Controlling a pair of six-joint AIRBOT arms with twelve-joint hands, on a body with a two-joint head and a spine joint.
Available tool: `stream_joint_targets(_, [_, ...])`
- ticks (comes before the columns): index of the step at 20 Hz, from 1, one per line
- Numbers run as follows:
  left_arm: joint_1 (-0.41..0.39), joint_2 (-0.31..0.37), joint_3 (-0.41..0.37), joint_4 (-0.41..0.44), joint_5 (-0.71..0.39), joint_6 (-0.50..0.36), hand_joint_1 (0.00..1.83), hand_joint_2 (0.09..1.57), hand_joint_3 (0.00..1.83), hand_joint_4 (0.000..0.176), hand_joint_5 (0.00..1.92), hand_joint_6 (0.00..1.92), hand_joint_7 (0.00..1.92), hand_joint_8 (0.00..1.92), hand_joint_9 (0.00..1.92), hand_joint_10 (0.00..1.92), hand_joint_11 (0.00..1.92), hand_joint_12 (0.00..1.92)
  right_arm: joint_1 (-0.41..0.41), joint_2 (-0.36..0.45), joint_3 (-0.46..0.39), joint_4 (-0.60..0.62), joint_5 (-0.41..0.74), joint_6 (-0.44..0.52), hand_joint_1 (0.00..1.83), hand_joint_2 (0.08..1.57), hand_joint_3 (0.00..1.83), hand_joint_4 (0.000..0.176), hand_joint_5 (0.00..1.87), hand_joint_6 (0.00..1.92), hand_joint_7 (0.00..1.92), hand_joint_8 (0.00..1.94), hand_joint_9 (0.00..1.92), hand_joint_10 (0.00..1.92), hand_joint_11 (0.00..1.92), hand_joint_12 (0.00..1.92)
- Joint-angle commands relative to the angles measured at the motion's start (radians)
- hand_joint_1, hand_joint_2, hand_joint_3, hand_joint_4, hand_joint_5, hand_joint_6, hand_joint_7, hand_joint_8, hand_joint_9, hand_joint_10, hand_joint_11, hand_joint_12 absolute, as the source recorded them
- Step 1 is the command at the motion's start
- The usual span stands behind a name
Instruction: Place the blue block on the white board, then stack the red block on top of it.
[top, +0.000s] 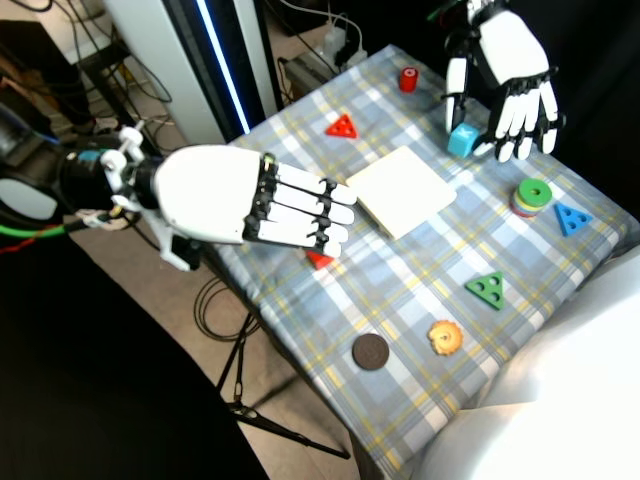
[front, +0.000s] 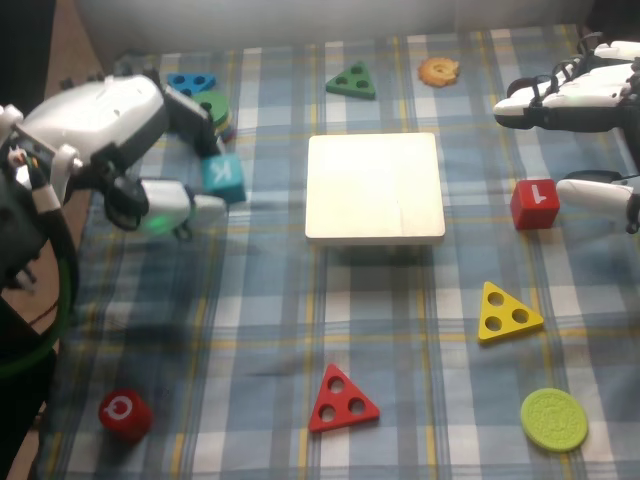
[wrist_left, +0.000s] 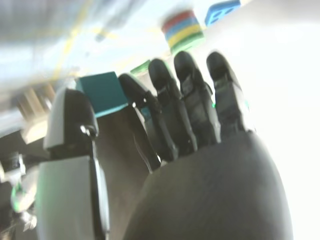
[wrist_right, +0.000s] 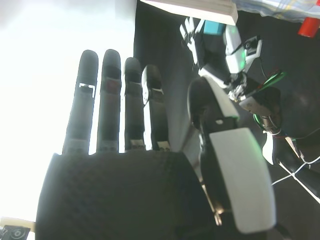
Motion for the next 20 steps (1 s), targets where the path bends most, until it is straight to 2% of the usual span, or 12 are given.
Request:
stream_joint_targets(1, [-0.025, -0.012, -0.004, 0.067, -0.102, -0.005, 1.10, 1.08, 0.00, 0.013, 1.06, 0.84, 0.72, 0.00, 0.50, 0.00, 0.14, 0.34, 0.009, -0.002, 0.002, 0.027, 0.116, 0.005, 0.52, 1.38, 0.00, 0.000, 0.45, 0.00, 0.50, 0.00, 0.52, 0.00, 0.25, 0.70])
stream_joint_targets(2, [-0.041, -0.023, -0.002, 0.087, -0.101, -0.005, 1.11, 1.07, 0.00, 0.015, 1.08, 0.82, 0.72, 0.00, 0.50, 0.00, 0.14, 0.33, 0.010, -0.002, 0.003, 0.027, 0.116, 0.005, 0.53, 1.37, 0.00, 0.000, 0.46, 0.00, 0.50, 0.00, 0.52, 0.00, 0.24, 0.69])
stream_joint_targets(3, [-0.060, -0.038, 0.005, 0.103, -0.091, -0.005, 1.12, 1.07, 0.00, 0.000, 1.09, 0.79, 0.73, 0.00, 0.51, 0.00, 0.14, 0.34, 0.010, -0.003, 0.004, 0.027, 0.116, 0.005, 0.53, 1.37, 0.00, 0.000, 0.46, 0.00, 0.51, 0.00, 0.52, 0.00, 0.24, 0.68])
stream_joint_targets(6, [-0.114, -0.104, 0.054, 0.129, -0.010, -0.006, 1.11, 1.07, 0.00, 0.000, 1.08, 0.81, 0.76, 0.00, 0.53, 0.00, 0.12, 0.48, 0.012, -0.011, 0.011, 0.025, 0.116, 0.005, 0.49, 1.37, 0.00, 0.000, 0.45, 0.00, 0.50, 0.00, 0.51, 0.00, 0.23, 0.67])
stream_joint_targets(7, [-0.121, -0.123, 0.068, 0.130, 0.010, -0.006, 1.11, 1.06, 0.00, 0.035, 1.11, 0.76, 0.76, 0.00, 0.52, 0.00, 0.10, 0.53, 0.015, -0.013, 0.012, 0.023, 0.116, 0.005, 0.48, 1.37, 0.00, 0.000, 0.45, 0.00, 0.50, 0.00, 0.51, 0.00, 0.23, 0.67])
stream_joint_targets(9, [-0.133, -0.157, 0.094, 0.130, 0.043, -0.006, 1.07, 1.06, 0.00, 0.129, 1.10, 0.78, 0.74, 0.00, 0.50, 0.00, 0.09, 0.55, 0.018, -0.014, 0.012, 0.017, 0.116, 0.005, 0.42, 1.36, 0.00, 0.000, 0.46, 0.00, 0.51, 0.00, 0.52, 0.00, 0.25, 0.66])
stream_joint_targets(10, [-0.138, -0.168, 0.104, 0.130, 0.055, -0.006, 1.06, 1.07, 0.00, 0.137, 1.07, 0.83, 0.73, 0.00, 0.50, 0.00, 0.09, 0.56, 0.018, -0.014, 0.013, 0.015, 0.116, 0.005, 0.44, 1.36, 0.00, 0.000, 0.45, 0.00, 0.51, 0.00, 0.52, 0.00, 0.25, 0.66])
stream_joint_targets(12, [-0.146, -0.178, 0.115, 0.128, 0.067, -0.006, 1.05, 1.09, 0.00, 0.138, 1.02, 0.90, 0.72, 0.00, 0.49, 0.00, 0.08, 0.54, 0.019, -0.015, 0.014, 0.014, 0.116, 0.005, 0.52, 1.37, 0.00, 0.000, 0.45, 0.00, 0.50, 0.00, 0.52, 0.00, 0.27, 0.68])
stream_joint_targets(13, [-0.148, -0.183, 0.119, 0.125, 0.069, -0.006, 1.07, 1.09, 0.00, 0.077, 1.04, 0.88, 0.73, 0.00, 0.49, 0.00, 0.07, 0.53, 0.019, -0.016, 0.015, 0.014, 0.116, 0.005, 0.56, 1.38, 0.00, 0.000, 0.45, 0.00, 0.50, 0.00, 0.51, 0.00, 0.26, 0.68])
stream_joint_targets(17, [-0.154, -0.205, 0.136, 0.121, 0.083, -0.006, 1.08, 1.09, 0.00, 0.074, 1.04, 0.87, 0.75, 0.01, 0.49, 0.01, 0.07, 0.52, 0.019, -0.019, 0.015, 0.014, 0.114, 0.005, 0.56, 1.37, 0.00, 0.000, 0.45, 0.00, 0.49, 0.00, 0.52, 0.00, 0.24, 0.73])
stream_joint_targets(18, [-0.158, -0.212, 0.143, 0.115, 0.086, -0.006, 1.07, 1.08, 0.00, 0.083, 1.05, 0.86, 0.75, 0.01, 0.51, 0.01, 0.08, 0.52, 0.019, -0.019, 0.015, 0.014, 0.114, 0.005, 0.58, 1.37, 0.00, 0.000, 0.45, 0.00, 0.49, 0.00, 0.52, 0.00, 0.25, 0.75])
stream_joint_targets(20, [-0.165, -0.222, 0.156, 0.110, 0.096, -0.006, 1.07, 1.08, 0.00, 0.083, 1.05, 0.86, 0.74, 0.00, 0.51, 0.01, 0.08, 0.52, 0.019, -0.019, 0.015, 0.014, 0.114, 0.005, 0.59, 1.37, 0.00, 0.000, 0.44, 0.00, 0.49, 0.00, 0.51, 0.00, 0.23, 0.75])
